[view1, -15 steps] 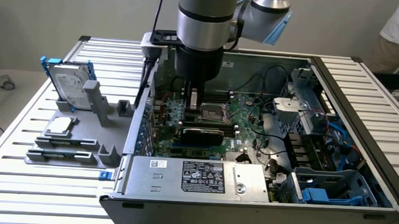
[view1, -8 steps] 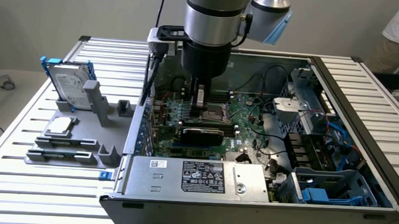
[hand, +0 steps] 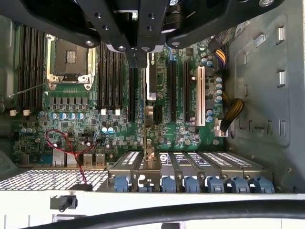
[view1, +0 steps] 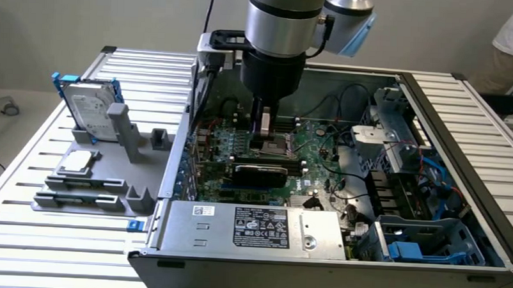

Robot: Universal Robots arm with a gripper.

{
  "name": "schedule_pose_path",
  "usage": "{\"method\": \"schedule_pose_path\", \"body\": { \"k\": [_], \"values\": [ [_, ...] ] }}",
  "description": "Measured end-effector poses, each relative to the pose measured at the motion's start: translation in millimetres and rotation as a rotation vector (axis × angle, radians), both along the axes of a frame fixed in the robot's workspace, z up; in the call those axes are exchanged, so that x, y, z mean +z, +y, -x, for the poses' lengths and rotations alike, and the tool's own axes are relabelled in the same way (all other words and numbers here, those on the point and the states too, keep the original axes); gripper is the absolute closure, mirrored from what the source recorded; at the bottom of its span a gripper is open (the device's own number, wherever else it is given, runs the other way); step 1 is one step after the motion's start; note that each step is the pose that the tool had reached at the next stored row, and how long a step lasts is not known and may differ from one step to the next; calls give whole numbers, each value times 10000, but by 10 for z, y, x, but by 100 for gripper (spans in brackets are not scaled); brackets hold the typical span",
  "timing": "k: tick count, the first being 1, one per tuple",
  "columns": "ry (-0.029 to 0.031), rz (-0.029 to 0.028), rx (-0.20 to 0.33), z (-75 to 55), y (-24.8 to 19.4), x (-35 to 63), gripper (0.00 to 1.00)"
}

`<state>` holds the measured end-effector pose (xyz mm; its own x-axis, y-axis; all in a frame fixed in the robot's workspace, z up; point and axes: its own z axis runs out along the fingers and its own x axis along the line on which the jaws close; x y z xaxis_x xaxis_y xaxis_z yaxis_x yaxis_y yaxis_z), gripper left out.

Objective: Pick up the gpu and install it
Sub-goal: 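Insert the gpu into the slot, then press down on the gpu until it lock into place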

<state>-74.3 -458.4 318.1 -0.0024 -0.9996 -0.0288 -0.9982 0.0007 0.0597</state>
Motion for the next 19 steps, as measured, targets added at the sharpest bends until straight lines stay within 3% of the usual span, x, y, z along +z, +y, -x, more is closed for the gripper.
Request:
{"method": "schedule_pose_path", "body": {
  "k": [14, 19],
  "values": [
    [9, 0, 0, 0, 0, 45, 89],
    [6, 0, 0, 38, 7, -18, 89]
  ]
}}
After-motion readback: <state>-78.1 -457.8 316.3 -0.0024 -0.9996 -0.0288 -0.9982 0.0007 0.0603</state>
